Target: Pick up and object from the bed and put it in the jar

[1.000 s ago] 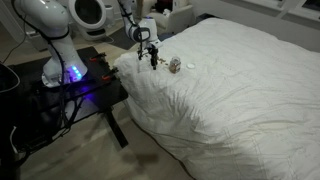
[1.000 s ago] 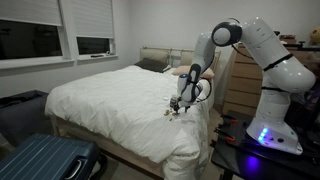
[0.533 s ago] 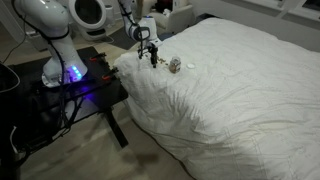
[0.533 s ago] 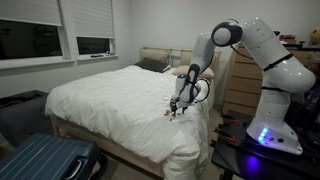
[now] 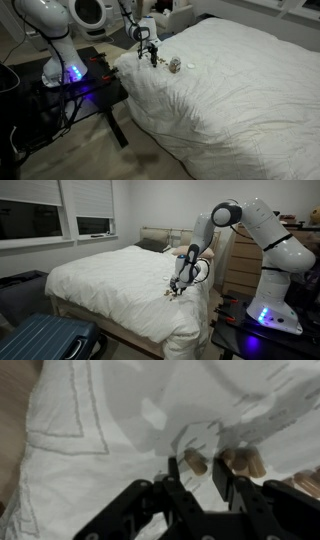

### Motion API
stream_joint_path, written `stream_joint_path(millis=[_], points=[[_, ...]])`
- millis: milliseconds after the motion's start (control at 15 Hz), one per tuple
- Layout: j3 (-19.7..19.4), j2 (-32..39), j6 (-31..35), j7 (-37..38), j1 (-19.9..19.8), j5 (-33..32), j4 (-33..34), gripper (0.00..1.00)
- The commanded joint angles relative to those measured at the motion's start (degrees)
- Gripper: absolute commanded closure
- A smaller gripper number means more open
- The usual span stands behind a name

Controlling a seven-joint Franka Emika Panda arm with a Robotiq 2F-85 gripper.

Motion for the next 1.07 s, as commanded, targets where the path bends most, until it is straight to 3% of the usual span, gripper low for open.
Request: stream_joint_path(millis=[0, 200, 333, 400, 467, 733, 1000], points=[[-0.1, -0.1, 0.0, -2.1, 0.1, 2.2, 0.0, 0.59], [-0.3, -0.2, -0.2, -2.0, 0.2, 2.2, 0.1, 0.67], [-0.4, -0.2, -0.2, -2.0, 0.3, 2.2, 0.1, 0.78], [-0.5, -0.2, -0.2, -1.9, 0.4, 2.2, 0.1, 0.77], [-0.5, -0.2, -0.3, -1.9, 0.4, 2.2, 0.1, 0.83], [-0.9, -0.2, -0.4, -1.9, 0.7, 2.2, 0.1, 0.75], [-2.0, -1.2, -0.3, -2.0, 1.1, 1.9, -0.4, 0.74]])
